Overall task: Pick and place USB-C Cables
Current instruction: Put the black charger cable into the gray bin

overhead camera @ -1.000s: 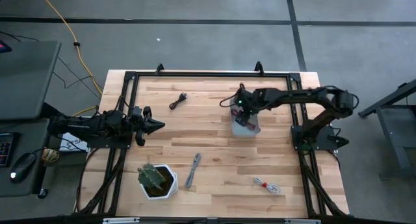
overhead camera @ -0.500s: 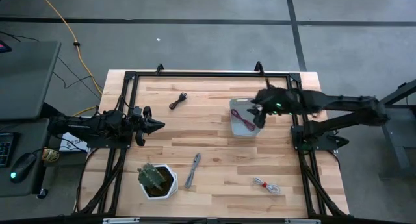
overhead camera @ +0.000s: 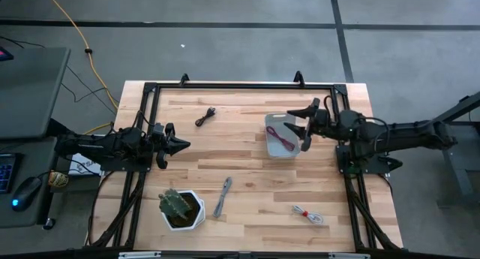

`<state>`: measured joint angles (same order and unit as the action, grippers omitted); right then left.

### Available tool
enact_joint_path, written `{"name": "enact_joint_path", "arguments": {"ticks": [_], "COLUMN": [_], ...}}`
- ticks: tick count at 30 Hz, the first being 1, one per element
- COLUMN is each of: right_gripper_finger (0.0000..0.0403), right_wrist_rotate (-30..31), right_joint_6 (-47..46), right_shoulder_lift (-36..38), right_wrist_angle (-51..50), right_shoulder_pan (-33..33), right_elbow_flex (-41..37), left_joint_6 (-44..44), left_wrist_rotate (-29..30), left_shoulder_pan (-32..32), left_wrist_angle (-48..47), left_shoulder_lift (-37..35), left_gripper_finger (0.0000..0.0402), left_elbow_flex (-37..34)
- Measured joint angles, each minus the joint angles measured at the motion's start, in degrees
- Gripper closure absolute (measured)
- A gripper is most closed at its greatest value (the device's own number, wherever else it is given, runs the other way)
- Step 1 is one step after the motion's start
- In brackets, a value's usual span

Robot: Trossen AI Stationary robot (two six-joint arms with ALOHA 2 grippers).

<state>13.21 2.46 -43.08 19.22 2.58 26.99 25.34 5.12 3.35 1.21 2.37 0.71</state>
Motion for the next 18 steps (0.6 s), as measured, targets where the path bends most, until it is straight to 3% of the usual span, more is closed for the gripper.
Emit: {"name": "enact_joint_path", "arguments": {"ticks": [18], "right_gripper_finger": [0.0198], "right_wrist_rotate": [-2.5], "right_joint_6": [-2.5], "right_shoulder_lift": [-2.4], "right_wrist_angle": [2.6], "right_shoulder_pan": [0.0], "right_elbow_flex": [-1.0], "left_joint_6": [0.0], "left_wrist_rotate": [0.0], "left_shoulder_pan": [0.0], "left_wrist_angle": [0.3], "left_shoulder_lift": [0.0], "left_gripper_finger": [0.0401], "left_elbow_flex": [0.0]}}
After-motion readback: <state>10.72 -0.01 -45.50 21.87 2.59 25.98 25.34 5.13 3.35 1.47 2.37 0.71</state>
